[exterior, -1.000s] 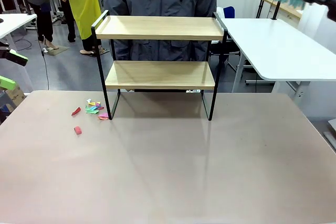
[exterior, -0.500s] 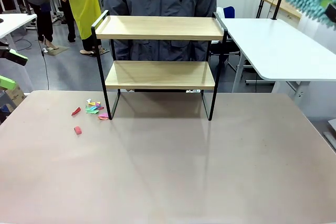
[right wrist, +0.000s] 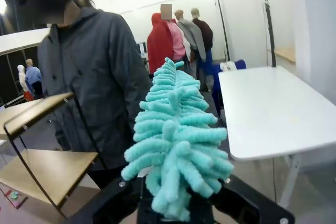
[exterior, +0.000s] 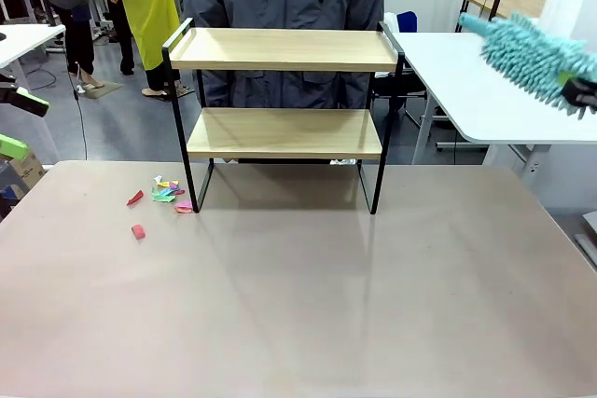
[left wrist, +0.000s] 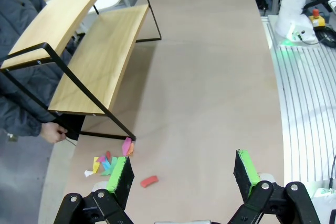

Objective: Clean the shelf.
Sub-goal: Hand the Duster back to the human.

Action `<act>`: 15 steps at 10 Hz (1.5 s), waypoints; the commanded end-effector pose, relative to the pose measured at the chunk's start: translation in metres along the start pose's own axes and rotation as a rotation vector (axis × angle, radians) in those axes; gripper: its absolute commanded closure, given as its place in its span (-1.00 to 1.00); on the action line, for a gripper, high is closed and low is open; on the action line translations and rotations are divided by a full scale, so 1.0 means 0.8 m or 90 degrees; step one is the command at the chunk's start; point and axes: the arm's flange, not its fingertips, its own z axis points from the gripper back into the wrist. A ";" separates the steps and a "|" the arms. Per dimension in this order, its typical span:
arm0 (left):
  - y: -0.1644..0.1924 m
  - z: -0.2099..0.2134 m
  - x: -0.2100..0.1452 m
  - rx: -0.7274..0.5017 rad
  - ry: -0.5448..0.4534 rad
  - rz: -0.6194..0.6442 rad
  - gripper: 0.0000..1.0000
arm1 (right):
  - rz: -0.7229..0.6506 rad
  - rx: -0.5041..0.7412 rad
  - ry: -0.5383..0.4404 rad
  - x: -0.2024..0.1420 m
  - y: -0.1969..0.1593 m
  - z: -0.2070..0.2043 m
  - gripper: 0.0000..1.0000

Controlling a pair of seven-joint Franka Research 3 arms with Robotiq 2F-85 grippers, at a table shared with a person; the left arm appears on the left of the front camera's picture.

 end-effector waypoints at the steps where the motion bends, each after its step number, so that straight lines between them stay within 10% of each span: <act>1: 0.001 -0.001 0.001 0.001 -0.022 -0.013 -1.00 | 0.014 -0.020 -0.017 -0.066 0.011 0.006 0.66; 5: 0.001 -0.001 0.001 0.001 -0.022 -0.013 -1.00 | 0.015 0.020 -0.041 -0.110 0.012 0.000 0.66; 6: 0.001 -0.001 0.001 0.001 -0.022 -0.013 -1.00 | -0.014 -0.009 0.016 -0.052 -0.045 -0.005 0.66; 15: 0.001 -0.001 0.001 0.001 -0.022 -0.013 -1.00 | -0.014 -0.009 0.016 -0.052 -0.045 -0.005 0.66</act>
